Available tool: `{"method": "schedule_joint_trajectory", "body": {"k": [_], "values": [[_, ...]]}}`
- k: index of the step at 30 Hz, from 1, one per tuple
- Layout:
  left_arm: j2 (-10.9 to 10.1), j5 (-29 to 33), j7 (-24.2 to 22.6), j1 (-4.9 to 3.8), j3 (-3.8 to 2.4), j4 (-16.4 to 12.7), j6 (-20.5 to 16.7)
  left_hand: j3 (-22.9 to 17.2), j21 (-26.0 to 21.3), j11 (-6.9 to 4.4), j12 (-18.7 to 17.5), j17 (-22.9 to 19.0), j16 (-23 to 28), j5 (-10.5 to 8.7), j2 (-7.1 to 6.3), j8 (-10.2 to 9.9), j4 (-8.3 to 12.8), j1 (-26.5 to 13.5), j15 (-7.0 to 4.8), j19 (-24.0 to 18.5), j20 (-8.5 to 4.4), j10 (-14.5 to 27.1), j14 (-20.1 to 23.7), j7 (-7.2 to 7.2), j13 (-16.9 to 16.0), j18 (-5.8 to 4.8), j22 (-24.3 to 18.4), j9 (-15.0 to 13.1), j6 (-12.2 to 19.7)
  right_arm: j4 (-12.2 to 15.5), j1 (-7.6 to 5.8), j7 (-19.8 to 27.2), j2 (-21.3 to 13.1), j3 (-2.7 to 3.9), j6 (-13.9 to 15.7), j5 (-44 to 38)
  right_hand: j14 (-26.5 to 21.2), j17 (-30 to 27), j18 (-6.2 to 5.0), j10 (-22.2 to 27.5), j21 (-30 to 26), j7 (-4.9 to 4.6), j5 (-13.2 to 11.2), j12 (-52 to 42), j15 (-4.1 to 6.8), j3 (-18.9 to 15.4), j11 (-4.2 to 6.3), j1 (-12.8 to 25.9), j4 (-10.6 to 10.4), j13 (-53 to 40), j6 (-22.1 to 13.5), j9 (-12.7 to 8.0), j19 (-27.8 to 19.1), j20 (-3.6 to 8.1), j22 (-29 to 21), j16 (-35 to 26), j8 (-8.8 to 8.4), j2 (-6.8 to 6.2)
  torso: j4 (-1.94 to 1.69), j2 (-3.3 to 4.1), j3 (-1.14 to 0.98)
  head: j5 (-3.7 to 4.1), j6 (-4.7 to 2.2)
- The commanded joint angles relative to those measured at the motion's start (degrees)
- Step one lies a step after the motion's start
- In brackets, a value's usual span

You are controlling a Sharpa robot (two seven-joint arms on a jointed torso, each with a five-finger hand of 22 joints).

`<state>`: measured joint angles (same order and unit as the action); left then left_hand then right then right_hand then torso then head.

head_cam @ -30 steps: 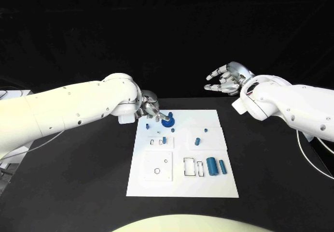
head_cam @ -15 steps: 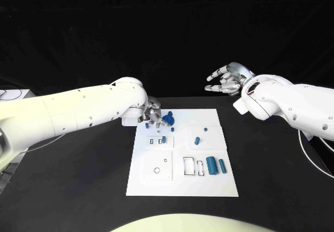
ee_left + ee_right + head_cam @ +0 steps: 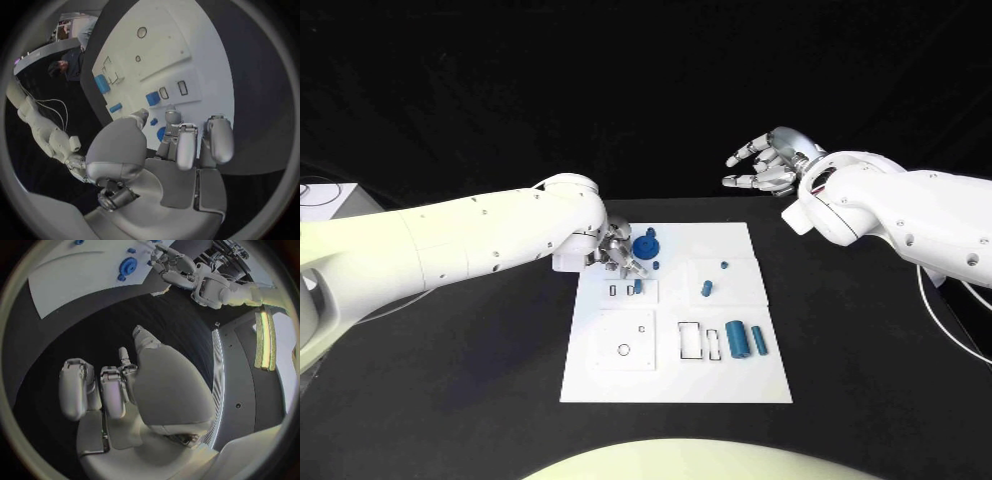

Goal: Assemble the parts on the task board

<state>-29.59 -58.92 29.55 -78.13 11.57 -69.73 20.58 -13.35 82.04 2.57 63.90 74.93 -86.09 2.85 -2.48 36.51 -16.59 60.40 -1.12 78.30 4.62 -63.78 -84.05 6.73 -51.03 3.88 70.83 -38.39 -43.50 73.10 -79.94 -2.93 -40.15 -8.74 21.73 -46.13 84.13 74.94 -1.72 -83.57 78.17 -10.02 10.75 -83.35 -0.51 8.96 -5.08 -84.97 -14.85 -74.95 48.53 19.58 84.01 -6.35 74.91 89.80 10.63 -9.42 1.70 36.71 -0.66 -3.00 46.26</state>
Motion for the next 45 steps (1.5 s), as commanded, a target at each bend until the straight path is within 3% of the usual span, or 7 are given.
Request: {"method": "schedule_joint_trajectory", "body": {"k": [1,13,31,45], "values": [[0.3,1.1,-0.2,0.27,0.05,0.1,1.7,0.2,0.3,0.0,0.2,10.8,-0.2,-0.05,0.33,0.2,0.1,0.2,-0.03,0.4,0.05,-0.3,-4.3,0.13,0.2,-0.04,0.0,-0.1,0.5,0.1,-0.05,-0.5,-0.1,0.04,-0.5,-0.9,5.9,15.1,-1.06,-0.3,-0.1,-0.17,-0.3,-0.3,-0.47,0.4,-0.2,-0.3,-0.1,-8.0,-0.4,0.1,1.0,-0.33,7.5,0.2,0.16,-0.02,-0.07,-0.03,-0.02,0.11,0.03],[0.6,1.9,-0.5,0.86,0.1,0.0,1.6,0.2,0.3,0.0,0.2,10.8,-0.3,-0.05,0.37,0.2,0.1,0.2,-0.03,0.3,0.05,-0.3,-4.3,0.13,0.2,-0.03,0.0,-0.1,0.5,-0.1,-0.03,-0.7,0.0,0.02,-0.7,-0.9,5.9,15.1,-1.06,-0.2,-0.1,-0.17,-0.2,-0.2,-0.47,0.4,-0.2,-0.3,-0.1,-8.0,-0.4,0.1,1.0,-0.34,7.4,0.2,0.17,0.01,-0.04,-0.08,0.01,0.11,0.14],[0.6,3.1,-0.7,0.96,0.08,-0.8,1.6,-0.2,0.3,-0.04,0.1,10.7,-0.2,-0.05,0.59,0.4,0.4,1.9,-0.04,0.3,0.09,-0.2,-4.3,0.07,0.3,0.0,-0.1,-0.4,0.3,-0.6,0.06,-1.2,0.5,-0.06,-1.2,-1.6,5.9,15.1,-1.08,-0.2,-0.2,-0.18,-0.1,-0.3,-0.49,0.6,-0.21,-0.2,-0.1,-8.0,-0.3,0.2,1.0,-0.36,7.4,0.2,0.28,0.07,-0.05,-0.05,-0.04,0.09,0.29],[0.6,3.6,-0.8,0.99,0.08,-0.8,0.5,-2.7,0.3,-0.12,0.1,10.7,-0.2,-0.05,2.47,0.3,0.8,5.6,-0.11,0.2,0.07,0.0,-4.3,0.01,0.6,0.01,0.0,-0.9,0.4,-0.8,0.12,-1.7,0.6,-0.11,-1.6,-2.0,5.9,15.1,-1.08,-0.2,-0.2,-0.18,-0.2,-0.2,-0.5,0.6,-0.22,-0.2,-0.1,-7.9,-0.3,0.2,1.0,-0.37,7.4,0.2,0.31,0.07,-0.02,-0.05,-0.02,0.1,0.31]]}}
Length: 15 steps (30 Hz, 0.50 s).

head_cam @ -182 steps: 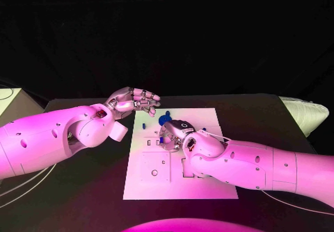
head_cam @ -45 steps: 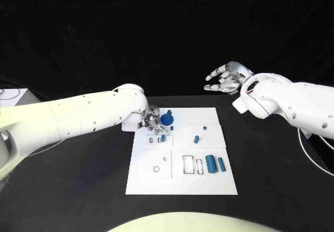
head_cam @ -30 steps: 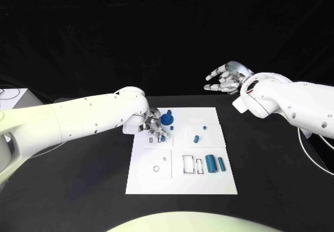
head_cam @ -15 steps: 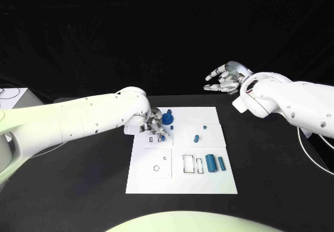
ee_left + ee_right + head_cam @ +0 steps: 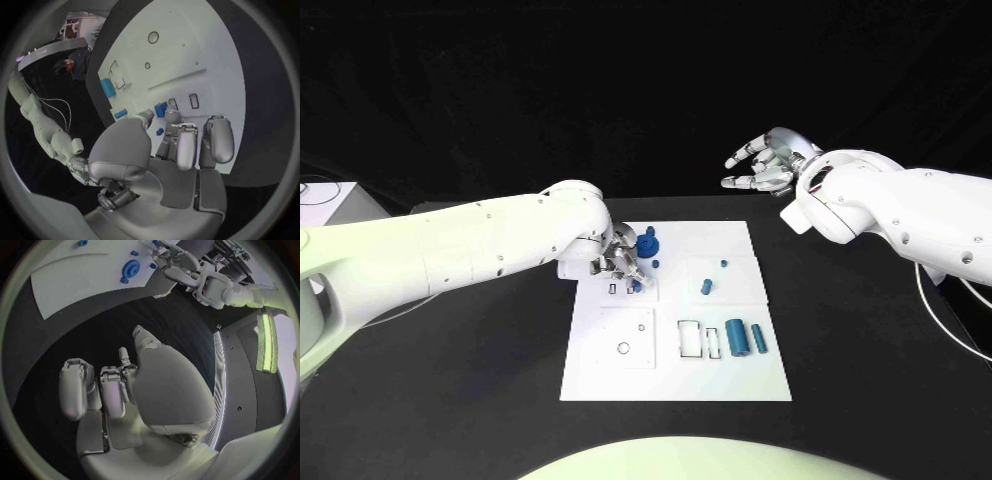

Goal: Assemble the parts on the task board

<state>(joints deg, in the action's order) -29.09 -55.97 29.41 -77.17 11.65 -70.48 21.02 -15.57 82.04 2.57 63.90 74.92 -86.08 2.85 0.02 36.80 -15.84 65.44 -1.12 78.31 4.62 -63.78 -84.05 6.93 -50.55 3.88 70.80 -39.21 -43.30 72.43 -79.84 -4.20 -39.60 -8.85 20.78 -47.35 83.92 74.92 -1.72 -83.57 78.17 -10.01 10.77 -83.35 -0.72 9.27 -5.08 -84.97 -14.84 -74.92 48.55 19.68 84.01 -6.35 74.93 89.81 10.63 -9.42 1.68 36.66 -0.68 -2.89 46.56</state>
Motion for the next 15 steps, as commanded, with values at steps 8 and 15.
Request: {"method": "schedule_joint_trajectory", "body": {"k": [8,15], "values": [[0.0,1.3,-0.7,0.04,0.0,-0.1,-0.3,-5.3,0.1,-0.42,-0.7,10.5,0.0,-0.04,0.38,0.0,1.7,3.9,-0.35,0.0,-0.09,0.6,-4.2,-0.49,1.1,0.07,-0.2,-0.5,0.1,-0.2,0.07,-1.0,0.1,-0.06,-1.0,-1.4,6.1,15.1,-1.17,0.0,-0.6,-0.2,-0.2,0.0,-0.29,0.4,-0.22,-0.3,-0.1,-7.7,-0.4,0.1,0.8,-0.38,7.1,0.2,0.31,0.09,0.03,-0.02,0.0,0.01,0.15],[-0.2,3.3,-0.8,0.13,-0.03,-0.1,-1.1,-11.5,-0.2,-0.76,-1.2,10.1,0.4,-0.01,-1.29,0.4,4.4,5.9,-0.72,-0.4,-0.35,1.0,-4.0,-0.87,1.6,0.17,-0.7,-1.3,0.2,-0.3,0.16,-1.3,0.3,-0.12,-1.6,-1.5,6.1,15.1,-1.19,0.1,-0.7,-0.21,-0.1,0.0,-0.3,0.4,-0.23,-0.3,-0.1,-7.7,-0.4,0.1,0.8,-0.38,7.1,0.2,0.32,0.14,0.05,-0.02,-0.01,0.02,0.49]]}}
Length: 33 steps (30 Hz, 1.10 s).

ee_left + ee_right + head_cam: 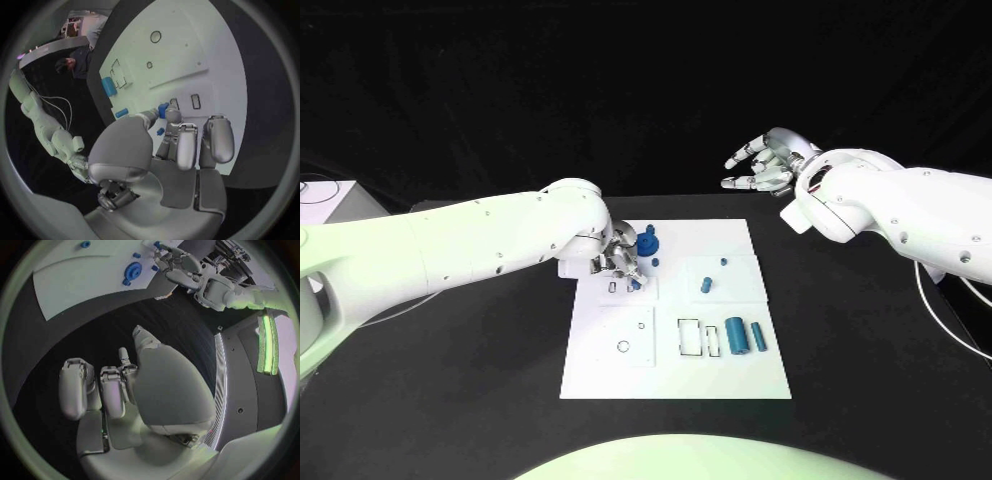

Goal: Assemble the parts on the task board

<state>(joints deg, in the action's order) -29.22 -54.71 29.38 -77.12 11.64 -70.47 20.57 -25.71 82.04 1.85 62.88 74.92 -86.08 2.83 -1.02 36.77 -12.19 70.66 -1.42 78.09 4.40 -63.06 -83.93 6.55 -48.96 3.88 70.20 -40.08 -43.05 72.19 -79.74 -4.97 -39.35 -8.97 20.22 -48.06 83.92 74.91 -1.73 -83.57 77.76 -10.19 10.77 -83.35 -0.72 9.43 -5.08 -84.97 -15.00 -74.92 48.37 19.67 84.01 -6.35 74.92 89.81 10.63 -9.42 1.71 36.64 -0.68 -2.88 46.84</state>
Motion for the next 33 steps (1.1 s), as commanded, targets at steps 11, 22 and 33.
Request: {"method": "schedule_joint_trajectory", "body": {"k": [11,22,33], "values": [[-1.3,8.4,-1.0,0.15,-0.07,-0.5,-3.4,-22.7,-0.1,-0.49,-0.4,10.4,0.2,0.04,-4.49,4.0,10.6,-5.0,-0.8,0.1,-0.56,-0.8,-4.3,-0.83,0.5,0.11,0.5,-5.5,0.6,-0.3,0.21,-0.7,0.2,-0.09,-1.4,-0.8,6.0,15.0,-1.2,0.1,-0.4,-0.05,-0.1,0.0,-0.31,0.4,-0.25,-0.3,0.1,-7.6,-0.3,0.1,0.7,-0.4,7.1,0.1,0.33,0.27,-0.01,0.0,-0.04,0.09,0.26],[-5.5,16.7,-1.8,0.18,-0.83,-4.3,-11.7,-29.3,1.3,-1.18,2.1,10.3,0.2,10.04,-6.37,6.9,15.9,-10.2,-1.45,1.8,-1.14,-4.9,-4.5,-1.4,-2.4,-0.37,3.3,-9.2,-1.3,-0.1,0.28,-0.5,-0.2,-0.13,-1.4,-0.7,6.0,15.0,-1.21,0.2,-0.4,-0.06,-0.1,0.1,-0.32,0.5,-0.26,-0.3,0.0,-7.6,-0.3,0.1,0.7,-0.4,7.0,0.1,0.33,0.3,-0.11,-0.05,-0.11,0.11,0.46],[-7.4,10.1,-1.6,0.26,-0.4,-7.6,-16.0,-29.8,1.6,-2.07,3.9,10.1,0.2,21.1,-7.84,8.0,17.4,-12.9,-2.31,2.0,-1.93,-7.3,-4.6,-2.32,-4.6,-0.43,3.9,-10.7,-3.3,0.3,0.37,-0.4,-0.9,-0.16,-1.3,-0.6,6.0,15.0,-1.21,0.2,-0.4,-0.09,-0.1,0.1,-0.34,0.5,-0.28,0.0,-0.1,-7.6,-0.4,0.1,0.7,-0.42,7.1,0.1,0.36,0.3,-0.05,-0.11,-0.09,-0.4,0.39]]}}
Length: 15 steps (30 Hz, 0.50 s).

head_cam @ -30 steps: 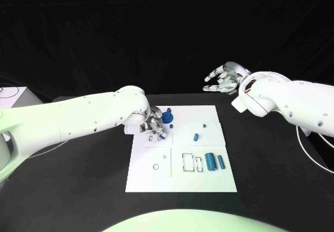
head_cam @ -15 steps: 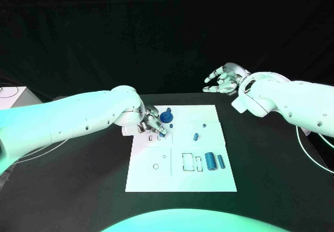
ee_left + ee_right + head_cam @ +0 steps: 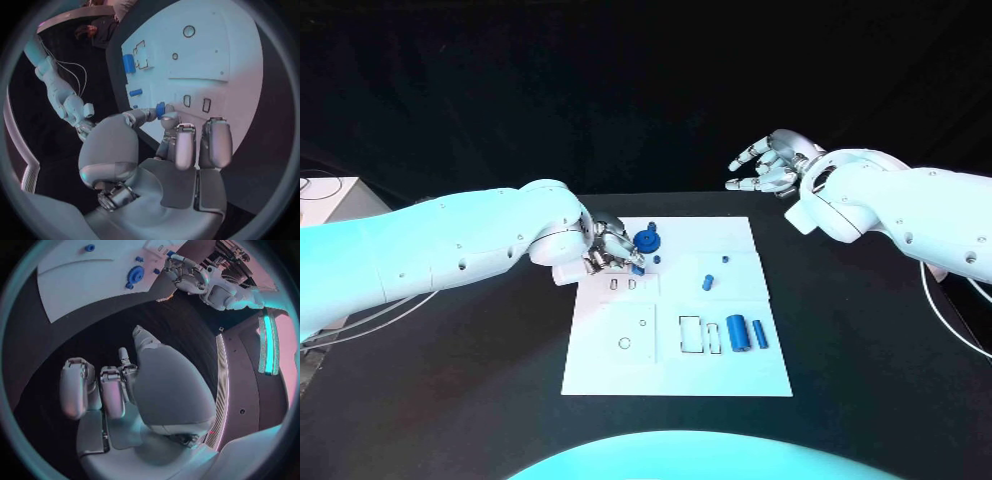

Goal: Assemble the parts on the task board

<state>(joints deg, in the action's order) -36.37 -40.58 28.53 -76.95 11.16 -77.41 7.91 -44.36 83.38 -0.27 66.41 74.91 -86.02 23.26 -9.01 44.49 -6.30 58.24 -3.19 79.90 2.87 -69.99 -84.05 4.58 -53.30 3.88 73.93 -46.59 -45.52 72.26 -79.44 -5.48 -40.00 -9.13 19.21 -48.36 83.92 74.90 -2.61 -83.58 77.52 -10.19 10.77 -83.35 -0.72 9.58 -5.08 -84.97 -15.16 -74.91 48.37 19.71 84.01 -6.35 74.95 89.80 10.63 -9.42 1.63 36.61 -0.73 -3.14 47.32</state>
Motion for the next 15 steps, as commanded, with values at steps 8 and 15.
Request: {"method": "schedule_joint_trajectory", "body": {"k": [8,15], "values": [[-0.3,-10.6,-0.4,0.68,0.27,-0.7,-5.3,-11.1,0.4,-0.04,0.7,10.1,0.2,1.31,0.06,0.3,11.6,-0.6,-0.61,0.4,-0.47,-0.7,-4.4,-0.42,-0.6,-0.49,0.5,-4.3,-1.0,0.6,0.2,0.3,-0.6,-0.04,0.0,-0.3,6.0,15.0,-0.32,0.2,-0.2,-0.09,-0.1,0.0,-0.35,0.3,-0.29,0.1,0.0,-7.6,-0.4,0.1,0.7,-0.43,7.0,0.1,0.38,0.3,-0.01,-0.12,-0.09,-0.26,-0.14],[0.2,-13.6,-0.1,1.53,0.36,-0.4,-4.8,-11.2,0.5,-0.09,0.9,10.1,0.2,1.63,0.05,0.4,11.6,-0.6,-0.65,0.5,-0.51,-0.9,-4.5,-0.47,-0.8,-0.51,0.5,-4.3,-1.1,1.1,0.29,0.4,-0.8,-0.07,0.0,-0.3,6.0,14.9,-0.35,0.2,-0.3,-0.1,-0.1,0.1,-0.36,0.3,-0.3,0.2,-0.1,-7.6,-0.5,0.1,0.6,-0.44,7.0,0.0,0.39,0.29,0.03,-0.12,-0.15,-0.4,-0.12]]}}
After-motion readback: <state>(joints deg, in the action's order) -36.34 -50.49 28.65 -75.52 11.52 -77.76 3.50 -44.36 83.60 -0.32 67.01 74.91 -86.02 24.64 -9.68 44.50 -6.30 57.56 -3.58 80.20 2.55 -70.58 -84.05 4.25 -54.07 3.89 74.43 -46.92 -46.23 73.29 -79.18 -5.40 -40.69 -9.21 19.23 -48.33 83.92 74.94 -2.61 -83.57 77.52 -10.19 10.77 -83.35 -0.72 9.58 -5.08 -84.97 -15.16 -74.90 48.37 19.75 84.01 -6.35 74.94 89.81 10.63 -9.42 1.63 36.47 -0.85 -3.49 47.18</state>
